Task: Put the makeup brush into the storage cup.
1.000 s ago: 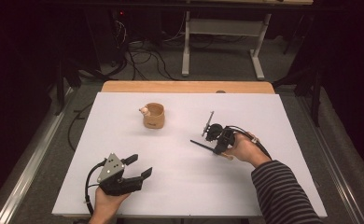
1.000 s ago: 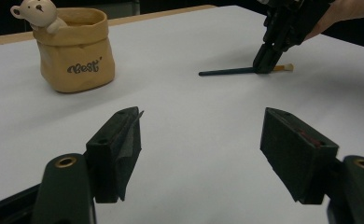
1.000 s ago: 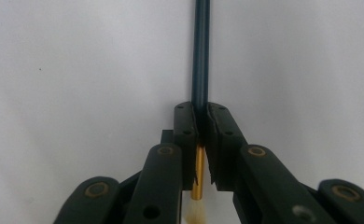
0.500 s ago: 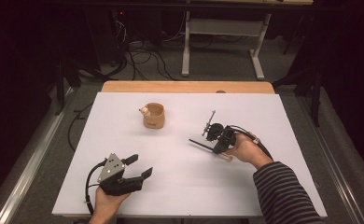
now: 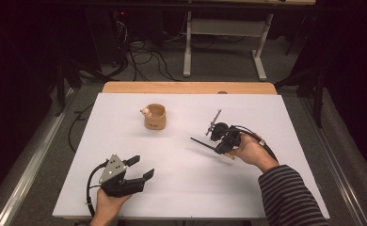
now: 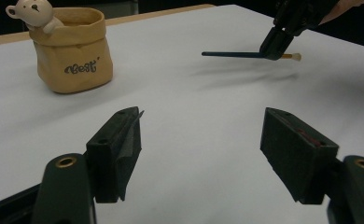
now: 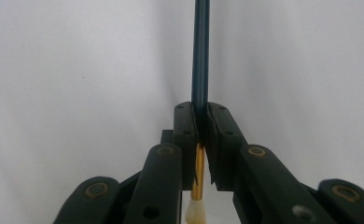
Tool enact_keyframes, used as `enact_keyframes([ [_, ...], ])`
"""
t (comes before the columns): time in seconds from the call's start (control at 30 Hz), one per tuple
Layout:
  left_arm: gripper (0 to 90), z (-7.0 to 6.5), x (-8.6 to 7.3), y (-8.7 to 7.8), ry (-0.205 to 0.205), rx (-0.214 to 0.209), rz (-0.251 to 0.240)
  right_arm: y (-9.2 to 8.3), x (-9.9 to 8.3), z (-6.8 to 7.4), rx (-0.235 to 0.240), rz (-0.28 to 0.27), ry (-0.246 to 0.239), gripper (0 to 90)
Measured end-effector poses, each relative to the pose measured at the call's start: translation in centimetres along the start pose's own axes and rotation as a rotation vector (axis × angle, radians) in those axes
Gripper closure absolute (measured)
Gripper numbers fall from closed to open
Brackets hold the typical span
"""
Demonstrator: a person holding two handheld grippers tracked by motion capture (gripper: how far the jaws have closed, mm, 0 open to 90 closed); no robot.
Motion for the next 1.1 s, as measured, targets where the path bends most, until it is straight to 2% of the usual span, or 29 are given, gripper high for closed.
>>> enact_keyframes([
  [0.47, 29.6, 0.0, 0.0, 0.0, -0.001, -0.001, 0.0, -1.8, -0.9, 0.9, 0.004, -0.068, 0.011, 85.3],
  [1.1, 29.7, 0.0, 0.3, 0.5, 0.01, -0.017, 0.007, -3.7, -3.4, 2.3, -0.008, -0.204, 0.017, 85.3],
])
Point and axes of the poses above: each handheld gripper's, and its own axes: y roughly forward along the jaws, x roughly out of its top, z roughly to its left, the point moved 1 cm from there along y, roughly forward along the jaws, and after that the axes turned 5 degrees about z, right-handed, at the moved point
